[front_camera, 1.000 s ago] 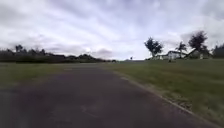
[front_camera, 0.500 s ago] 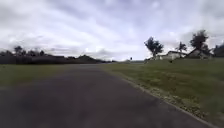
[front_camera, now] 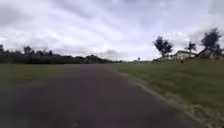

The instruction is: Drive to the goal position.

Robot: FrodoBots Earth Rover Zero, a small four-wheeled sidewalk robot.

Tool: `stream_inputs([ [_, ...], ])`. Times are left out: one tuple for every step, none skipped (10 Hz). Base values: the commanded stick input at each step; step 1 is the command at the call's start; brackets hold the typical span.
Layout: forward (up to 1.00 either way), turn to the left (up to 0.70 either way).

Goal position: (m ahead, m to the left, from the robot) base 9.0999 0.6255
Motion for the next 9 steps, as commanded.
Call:
stream_inputs([
  [0.7, 0.0],
  [0.7, 0.0],
  [0.7, 0.0],
  [0.7, 0.0],
  [0.7, 0.0],
  [0.7, 0.0],
  [0.7, 0.0],
  [0.7, 0.0],
  [0.7, 0.0],
])
